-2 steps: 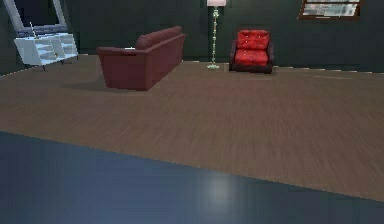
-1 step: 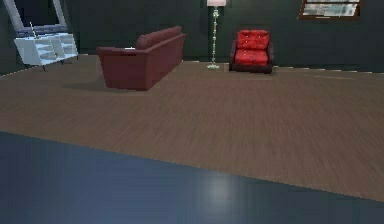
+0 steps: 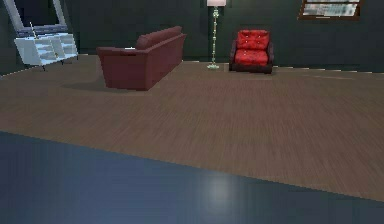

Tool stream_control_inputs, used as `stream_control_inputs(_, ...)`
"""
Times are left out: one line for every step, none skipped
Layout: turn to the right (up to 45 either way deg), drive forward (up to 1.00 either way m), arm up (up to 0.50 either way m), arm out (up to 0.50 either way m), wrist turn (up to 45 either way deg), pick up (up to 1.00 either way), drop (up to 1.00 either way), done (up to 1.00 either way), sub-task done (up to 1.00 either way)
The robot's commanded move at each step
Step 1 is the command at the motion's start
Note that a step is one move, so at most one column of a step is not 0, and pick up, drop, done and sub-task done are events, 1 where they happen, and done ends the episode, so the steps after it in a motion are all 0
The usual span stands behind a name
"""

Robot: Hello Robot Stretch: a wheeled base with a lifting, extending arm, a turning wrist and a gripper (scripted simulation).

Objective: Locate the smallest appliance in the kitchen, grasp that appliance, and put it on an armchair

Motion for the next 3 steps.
stream_control_inputs(0.0, 0.0, 0.1, 0.0, 0.0, 0.0, 0.0, 0.0, 0.0)
stream_control_inputs(0.0, 0.0, 0.22, 0.0, 0.0, 0.0, 0.0, 0.0, 0.0)
stream_control_inputs(0.0, 0.0, 0.0, 0.0, -45.0, 0.0, 0.0, 0.0, 0.0)
